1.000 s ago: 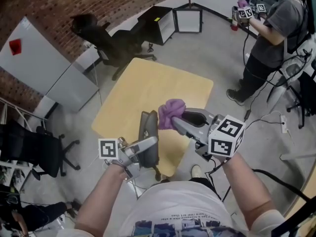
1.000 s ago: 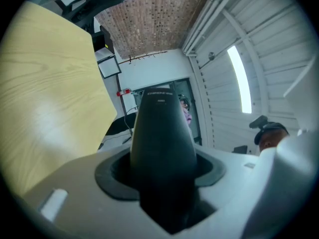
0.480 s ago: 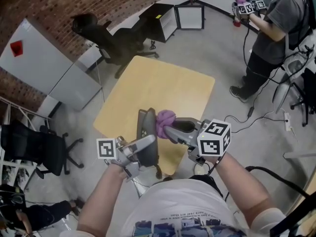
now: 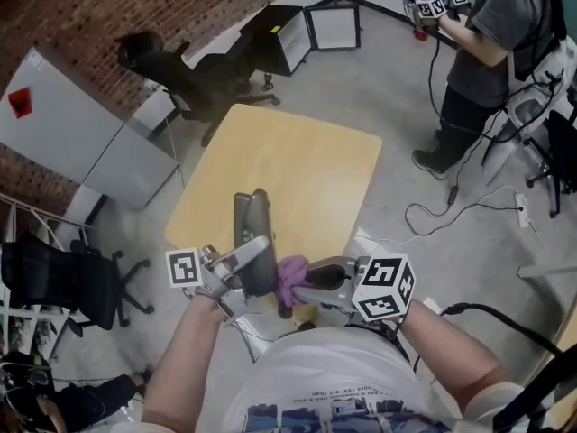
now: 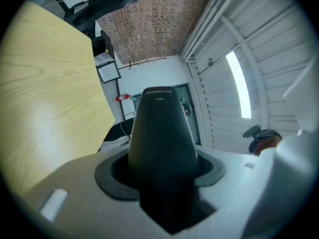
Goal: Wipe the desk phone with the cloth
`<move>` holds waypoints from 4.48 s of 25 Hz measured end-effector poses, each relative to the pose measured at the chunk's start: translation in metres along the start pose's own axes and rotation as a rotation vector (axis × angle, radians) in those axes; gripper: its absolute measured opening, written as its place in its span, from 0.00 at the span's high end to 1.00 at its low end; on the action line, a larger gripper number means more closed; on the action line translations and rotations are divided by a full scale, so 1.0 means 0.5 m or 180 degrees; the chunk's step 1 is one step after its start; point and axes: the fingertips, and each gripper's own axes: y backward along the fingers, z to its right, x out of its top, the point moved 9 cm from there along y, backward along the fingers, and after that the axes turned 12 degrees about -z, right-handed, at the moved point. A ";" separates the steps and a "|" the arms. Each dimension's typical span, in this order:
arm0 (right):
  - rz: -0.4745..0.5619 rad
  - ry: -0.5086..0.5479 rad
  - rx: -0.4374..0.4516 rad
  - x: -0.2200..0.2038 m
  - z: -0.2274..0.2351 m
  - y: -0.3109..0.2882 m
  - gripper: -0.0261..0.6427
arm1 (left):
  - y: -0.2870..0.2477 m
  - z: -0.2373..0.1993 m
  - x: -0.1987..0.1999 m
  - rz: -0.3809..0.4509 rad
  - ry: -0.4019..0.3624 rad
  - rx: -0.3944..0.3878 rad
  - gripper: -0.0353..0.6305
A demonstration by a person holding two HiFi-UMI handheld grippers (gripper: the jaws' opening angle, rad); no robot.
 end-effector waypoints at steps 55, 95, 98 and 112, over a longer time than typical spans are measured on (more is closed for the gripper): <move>-0.0047 0.0074 -0.0150 -0.024 -0.020 0.031 0.83 | -0.031 -0.016 0.011 -0.0124 0.0116 0.0137 0.51; -0.0080 -0.0097 -0.0298 -0.054 -0.037 -0.040 0.83 | 0.014 -0.024 -0.019 -0.0315 0.0036 0.0174 0.51; -0.0035 -0.0090 -0.0460 -0.043 -0.028 -0.022 0.83 | 0.008 -0.028 -0.021 -0.0373 0.0050 0.0153 0.51; 0.0599 -0.0398 -0.1184 0.075 0.085 0.060 0.83 | -0.023 -0.015 -0.051 -0.0594 -0.0032 -0.0042 0.51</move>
